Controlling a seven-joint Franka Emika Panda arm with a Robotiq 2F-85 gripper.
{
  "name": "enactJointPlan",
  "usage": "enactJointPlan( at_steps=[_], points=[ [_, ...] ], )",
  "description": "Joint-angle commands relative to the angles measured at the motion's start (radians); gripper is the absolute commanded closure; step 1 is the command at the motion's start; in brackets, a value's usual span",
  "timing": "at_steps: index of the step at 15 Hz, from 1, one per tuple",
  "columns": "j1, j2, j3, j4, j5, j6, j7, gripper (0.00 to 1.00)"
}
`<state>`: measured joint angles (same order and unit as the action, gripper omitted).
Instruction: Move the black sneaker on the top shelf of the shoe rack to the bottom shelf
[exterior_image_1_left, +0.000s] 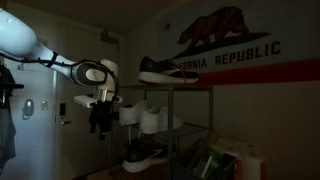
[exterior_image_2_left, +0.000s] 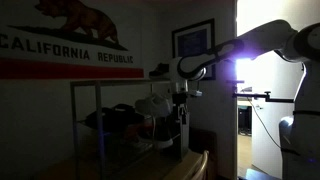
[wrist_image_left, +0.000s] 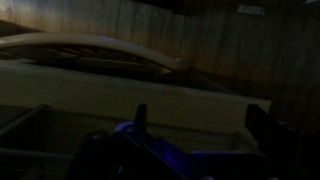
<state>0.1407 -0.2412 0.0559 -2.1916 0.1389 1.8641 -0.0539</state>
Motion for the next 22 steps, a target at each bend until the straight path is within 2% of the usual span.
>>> enactJointPlan(
  at_steps=[1, 4, 10, 16, 22],
  points=[
    [-0.013, 0.0, 0.012, 0.002, 0.003, -0.003, -0.002, 0.0],
    [-0.028, -0.011, 0.01, 0.013, -0.033, -0.024, 0.022, 0.0],
    [-0.092, -0.066, -0.004, 0.082, -0.178, -0.101, 0.099, 0.0],
    [-0.145, -0.1, -0.011, 0.251, -0.291, -0.218, 0.14, 0.0],
    [-0.165, -0.052, -0.002, 0.46, -0.377, -0.275, 0.164, 0.0]
  ],
)
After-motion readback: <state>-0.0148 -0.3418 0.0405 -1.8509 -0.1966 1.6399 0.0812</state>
